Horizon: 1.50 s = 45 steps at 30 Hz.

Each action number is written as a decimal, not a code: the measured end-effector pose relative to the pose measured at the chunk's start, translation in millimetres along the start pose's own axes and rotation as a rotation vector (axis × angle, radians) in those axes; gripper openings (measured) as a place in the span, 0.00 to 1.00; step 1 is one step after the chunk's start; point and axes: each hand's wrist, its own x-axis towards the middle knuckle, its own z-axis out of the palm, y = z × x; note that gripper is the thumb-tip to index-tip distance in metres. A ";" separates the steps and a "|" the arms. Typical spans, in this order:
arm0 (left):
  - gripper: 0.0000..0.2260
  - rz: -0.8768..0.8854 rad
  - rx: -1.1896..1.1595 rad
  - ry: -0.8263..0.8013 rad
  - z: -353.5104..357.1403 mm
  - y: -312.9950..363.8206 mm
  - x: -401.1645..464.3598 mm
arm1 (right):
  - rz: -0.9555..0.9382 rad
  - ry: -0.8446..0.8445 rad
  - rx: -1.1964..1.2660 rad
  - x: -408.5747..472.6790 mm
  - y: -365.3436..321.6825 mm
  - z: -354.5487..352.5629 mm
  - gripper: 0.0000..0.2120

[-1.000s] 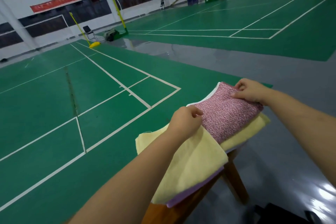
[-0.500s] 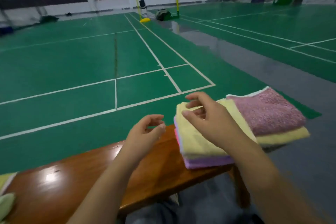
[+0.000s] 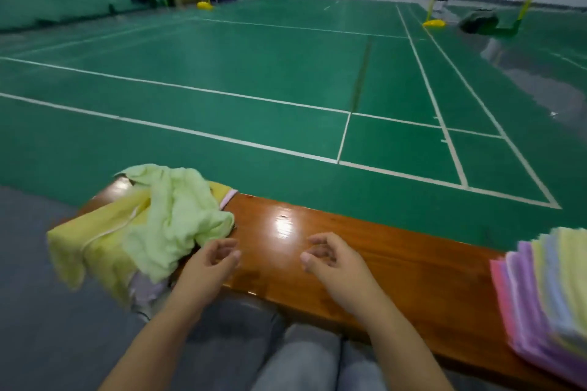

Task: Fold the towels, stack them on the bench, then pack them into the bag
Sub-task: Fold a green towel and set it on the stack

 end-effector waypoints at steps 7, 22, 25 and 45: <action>0.11 0.022 0.281 0.450 -89.5 -44.1 40.5 | 0.118 -0.179 -0.061 63.9 -6.1 116.6 0.15; 0.04 -0.198 0.002 0.401 -113.2 -53.7 77.2 | -0.038 -0.036 -0.295 134.6 2.7 219.3 0.08; 0.08 -0.099 -0.066 0.402 -111.2 -35.4 64.8 | -0.086 0.073 -0.200 127.4 0.7 200.7 0.03; 0.08 0.295 0.007 -0.095 63.5 73.9 -17.0 | -0.177 0.273 0.474 4.9 4.1 -16.4 0.06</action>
